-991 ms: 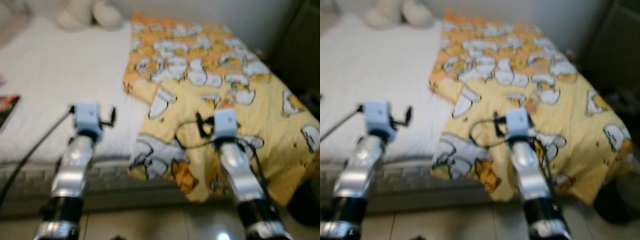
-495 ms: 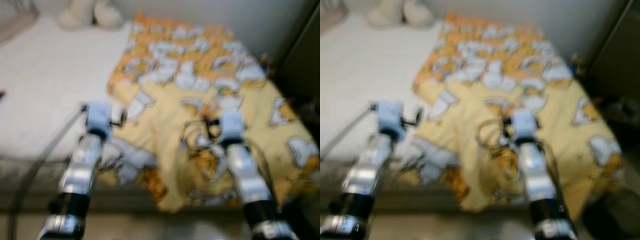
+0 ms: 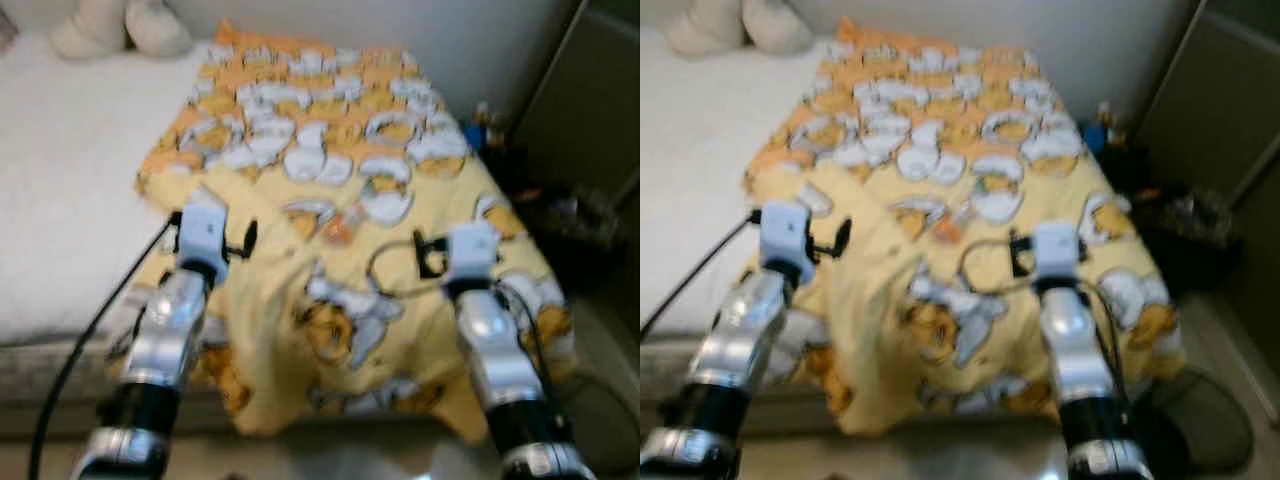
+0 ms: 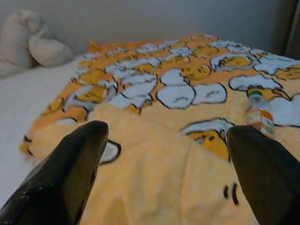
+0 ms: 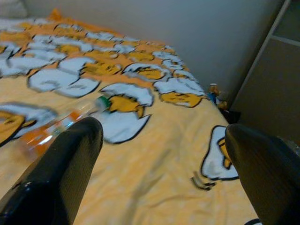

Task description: Clean up the room

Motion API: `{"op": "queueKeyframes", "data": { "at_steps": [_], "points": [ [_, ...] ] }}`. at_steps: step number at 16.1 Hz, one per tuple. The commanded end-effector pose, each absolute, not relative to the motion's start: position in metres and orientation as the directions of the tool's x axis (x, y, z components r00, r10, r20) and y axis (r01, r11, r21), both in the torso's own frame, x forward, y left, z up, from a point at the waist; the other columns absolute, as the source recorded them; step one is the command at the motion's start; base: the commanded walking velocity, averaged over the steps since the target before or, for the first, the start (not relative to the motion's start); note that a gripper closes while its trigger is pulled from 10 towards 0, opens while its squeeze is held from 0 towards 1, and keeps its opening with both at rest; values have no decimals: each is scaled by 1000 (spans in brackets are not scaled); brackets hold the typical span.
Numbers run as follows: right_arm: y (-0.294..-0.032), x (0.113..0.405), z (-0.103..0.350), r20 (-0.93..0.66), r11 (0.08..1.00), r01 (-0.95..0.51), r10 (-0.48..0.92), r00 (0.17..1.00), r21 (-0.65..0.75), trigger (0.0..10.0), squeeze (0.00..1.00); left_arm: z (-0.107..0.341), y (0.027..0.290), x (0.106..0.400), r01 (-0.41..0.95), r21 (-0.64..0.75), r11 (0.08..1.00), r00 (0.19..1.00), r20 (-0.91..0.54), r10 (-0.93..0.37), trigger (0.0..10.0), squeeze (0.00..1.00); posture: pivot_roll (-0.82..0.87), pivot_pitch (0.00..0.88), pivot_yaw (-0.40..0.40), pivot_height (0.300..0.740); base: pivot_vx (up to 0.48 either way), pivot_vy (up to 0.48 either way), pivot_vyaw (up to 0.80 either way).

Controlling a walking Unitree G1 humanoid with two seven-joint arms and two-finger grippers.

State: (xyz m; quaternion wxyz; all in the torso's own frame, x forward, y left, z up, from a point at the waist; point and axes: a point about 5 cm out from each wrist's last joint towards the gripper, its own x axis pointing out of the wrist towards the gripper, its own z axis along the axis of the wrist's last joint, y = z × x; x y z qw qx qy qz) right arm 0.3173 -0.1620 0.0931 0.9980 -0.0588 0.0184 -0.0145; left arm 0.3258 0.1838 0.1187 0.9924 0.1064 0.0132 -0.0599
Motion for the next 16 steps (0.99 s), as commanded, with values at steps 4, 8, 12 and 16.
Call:
{"op": "queueKeyframes", "data": {
  "at_steps": [4, 8, 12, 16],
  "points": [
    [-151, 317, 92, -39, 996, 0, -4, 999, -93, 10000, 0, 120, 195, 324, 123, 225, 967, 992, -56, -113, 10000, 1000, -56, 0, -9, 736, 281, -385, 0],
    [-153, 318, 93, -44, 996, 3, -8, 999, -94, 10000, 0, 121, 196, 328, 107, 238, 965, 994, -60, -96, 10000, 847, -61, 2, -6, 736, 225, -279, -109],
    [-151, 317, 91, -55, 996, -2, -3, 998, -90, 10000, 0, 123, 198, 334, 107, 233, 967, 993, -68, -93, 10000, 0, -62, 4, -7, 736, 0, 360, -742],
    [-148, 320, 90, -61, 996, -6, 1, 998, -91, 10000, 0, 130, 188, 354, 116, 235, 965, 991, -93, -97, 10000, 0, -68, 0, -8, 736, 0, 466, -745]
  ]
}}
